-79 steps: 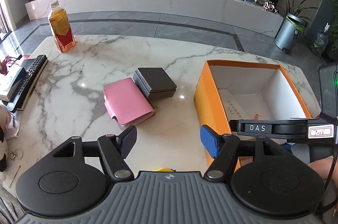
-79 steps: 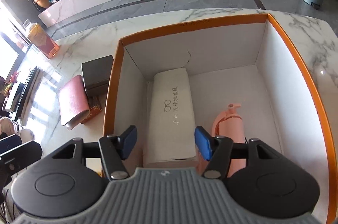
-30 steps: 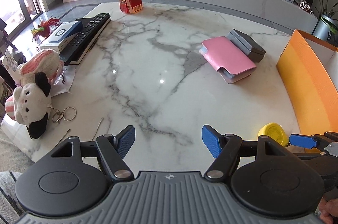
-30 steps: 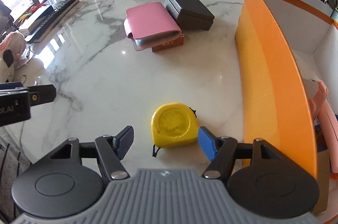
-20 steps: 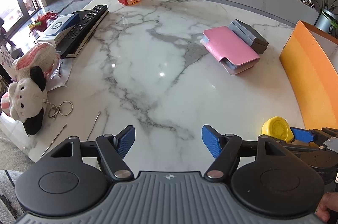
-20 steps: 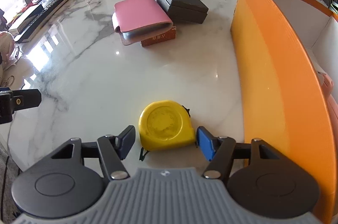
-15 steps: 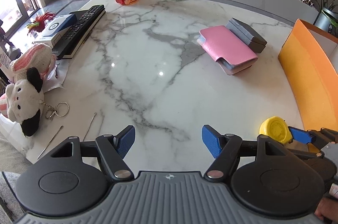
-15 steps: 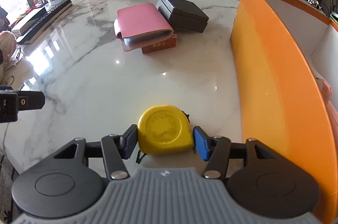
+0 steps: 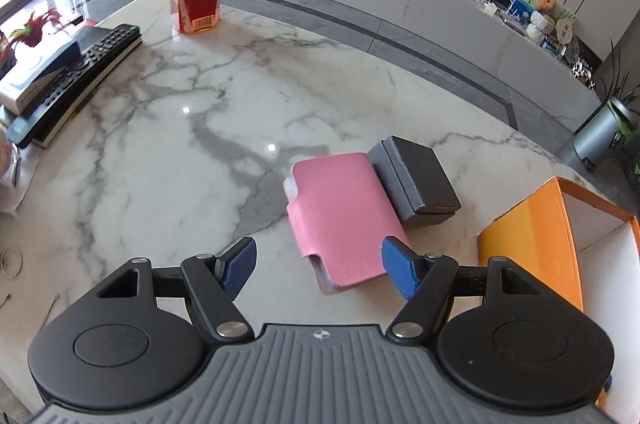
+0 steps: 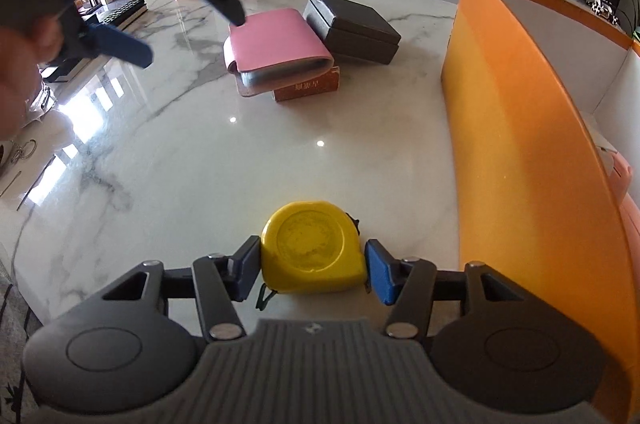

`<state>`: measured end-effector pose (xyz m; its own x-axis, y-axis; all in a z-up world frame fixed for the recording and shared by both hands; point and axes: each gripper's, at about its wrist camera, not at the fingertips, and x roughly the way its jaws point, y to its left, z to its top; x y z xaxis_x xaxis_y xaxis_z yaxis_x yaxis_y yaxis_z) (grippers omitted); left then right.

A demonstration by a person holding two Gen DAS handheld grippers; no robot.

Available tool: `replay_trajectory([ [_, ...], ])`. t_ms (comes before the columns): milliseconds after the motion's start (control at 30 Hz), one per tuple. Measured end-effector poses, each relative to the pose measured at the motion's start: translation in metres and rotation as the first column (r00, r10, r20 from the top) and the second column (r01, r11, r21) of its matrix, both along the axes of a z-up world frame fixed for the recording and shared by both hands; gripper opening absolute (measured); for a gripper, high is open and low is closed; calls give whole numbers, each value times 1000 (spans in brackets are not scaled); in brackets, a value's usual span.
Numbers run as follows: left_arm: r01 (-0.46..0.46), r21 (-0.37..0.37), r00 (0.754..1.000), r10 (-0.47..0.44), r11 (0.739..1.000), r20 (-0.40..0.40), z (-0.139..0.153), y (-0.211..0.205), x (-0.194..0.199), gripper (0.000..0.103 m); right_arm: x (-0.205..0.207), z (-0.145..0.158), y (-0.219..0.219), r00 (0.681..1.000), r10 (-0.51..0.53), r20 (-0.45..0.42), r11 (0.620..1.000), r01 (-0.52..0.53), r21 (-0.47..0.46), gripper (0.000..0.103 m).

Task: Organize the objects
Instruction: 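Lift the yellow tape measure with the right gripper while the left gripper approaches the pink case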

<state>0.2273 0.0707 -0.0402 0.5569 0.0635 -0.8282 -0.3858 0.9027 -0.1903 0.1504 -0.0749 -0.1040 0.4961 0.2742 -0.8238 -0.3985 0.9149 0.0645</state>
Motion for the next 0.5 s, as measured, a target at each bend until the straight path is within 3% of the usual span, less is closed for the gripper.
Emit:
replay_trajectory([
  [200, 77, 58, 995, -73, 995, -62, -13, -16, 33, 79, 19, 27, -3, 1000, 4, -27, 999, -3, 46, 57],
  [500, 96, 90, 990, -86, 991, -113, -24, -18, 64, 80, 76, 47, 19, 990, 108, -91, 992, -114, -56, 57],
])
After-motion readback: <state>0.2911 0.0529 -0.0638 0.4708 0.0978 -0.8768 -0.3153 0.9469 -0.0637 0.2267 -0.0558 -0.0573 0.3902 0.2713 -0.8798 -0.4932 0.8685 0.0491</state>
